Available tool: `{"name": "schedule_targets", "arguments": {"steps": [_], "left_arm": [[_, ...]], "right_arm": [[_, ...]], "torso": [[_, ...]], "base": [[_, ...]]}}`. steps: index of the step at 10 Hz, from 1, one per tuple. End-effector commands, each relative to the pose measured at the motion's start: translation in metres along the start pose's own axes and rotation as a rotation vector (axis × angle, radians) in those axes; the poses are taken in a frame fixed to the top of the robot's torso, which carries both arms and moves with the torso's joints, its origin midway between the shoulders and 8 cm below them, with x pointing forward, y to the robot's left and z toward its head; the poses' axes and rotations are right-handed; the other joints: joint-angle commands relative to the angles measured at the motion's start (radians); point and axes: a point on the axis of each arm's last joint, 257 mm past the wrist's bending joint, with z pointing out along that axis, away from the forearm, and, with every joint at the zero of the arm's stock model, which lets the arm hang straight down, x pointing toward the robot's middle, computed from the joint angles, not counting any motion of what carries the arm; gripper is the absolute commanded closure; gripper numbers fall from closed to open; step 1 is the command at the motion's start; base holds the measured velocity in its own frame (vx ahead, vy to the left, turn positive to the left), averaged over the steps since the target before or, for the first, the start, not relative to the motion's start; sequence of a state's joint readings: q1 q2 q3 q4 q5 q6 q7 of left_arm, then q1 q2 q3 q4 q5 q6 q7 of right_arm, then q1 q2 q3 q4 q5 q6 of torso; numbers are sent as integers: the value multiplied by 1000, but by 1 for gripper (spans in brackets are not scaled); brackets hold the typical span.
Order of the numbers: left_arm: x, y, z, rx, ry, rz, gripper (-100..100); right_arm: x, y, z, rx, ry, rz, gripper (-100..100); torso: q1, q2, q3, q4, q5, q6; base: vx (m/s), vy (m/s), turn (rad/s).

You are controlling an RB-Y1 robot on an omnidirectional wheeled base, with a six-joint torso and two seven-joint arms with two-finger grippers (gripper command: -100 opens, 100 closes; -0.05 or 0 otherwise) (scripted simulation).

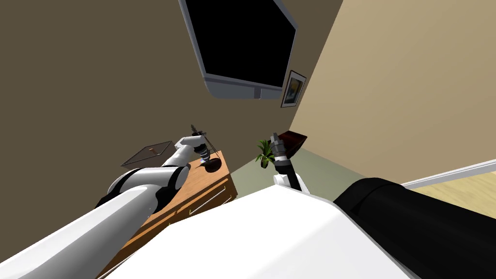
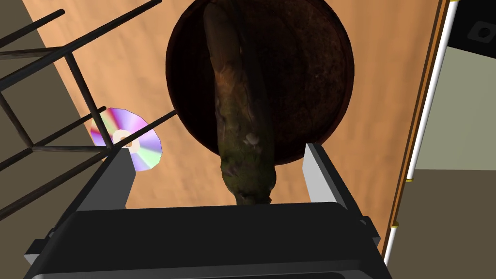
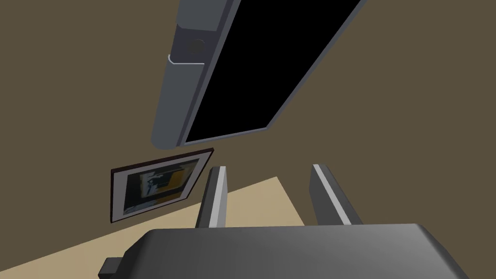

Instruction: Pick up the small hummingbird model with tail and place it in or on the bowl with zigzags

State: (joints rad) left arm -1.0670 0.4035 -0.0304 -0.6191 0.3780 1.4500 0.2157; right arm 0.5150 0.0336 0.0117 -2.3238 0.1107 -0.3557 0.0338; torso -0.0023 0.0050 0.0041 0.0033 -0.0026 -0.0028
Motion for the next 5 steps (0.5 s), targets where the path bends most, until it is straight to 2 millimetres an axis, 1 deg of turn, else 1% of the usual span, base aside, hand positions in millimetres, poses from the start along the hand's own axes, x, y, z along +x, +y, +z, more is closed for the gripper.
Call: {"name": "schedule_targets", "arguments": {"steps": [1, 5], "left_arm": [[0, 0, 0, 0, 0, 0, 0], [0, 0, 0, 0, 0, 0, 0]], "right_arm": [[0, 0, 0, 0, 0, 0, 0], [0, 0, 0, 0, 0, 0, 0]], "torso": [[0, 0, 0, 0, 0, 0], [-2, -1, -1, 0, 0, 0]], "base": [[0, 0, 0], [0, 0, 0]]}}
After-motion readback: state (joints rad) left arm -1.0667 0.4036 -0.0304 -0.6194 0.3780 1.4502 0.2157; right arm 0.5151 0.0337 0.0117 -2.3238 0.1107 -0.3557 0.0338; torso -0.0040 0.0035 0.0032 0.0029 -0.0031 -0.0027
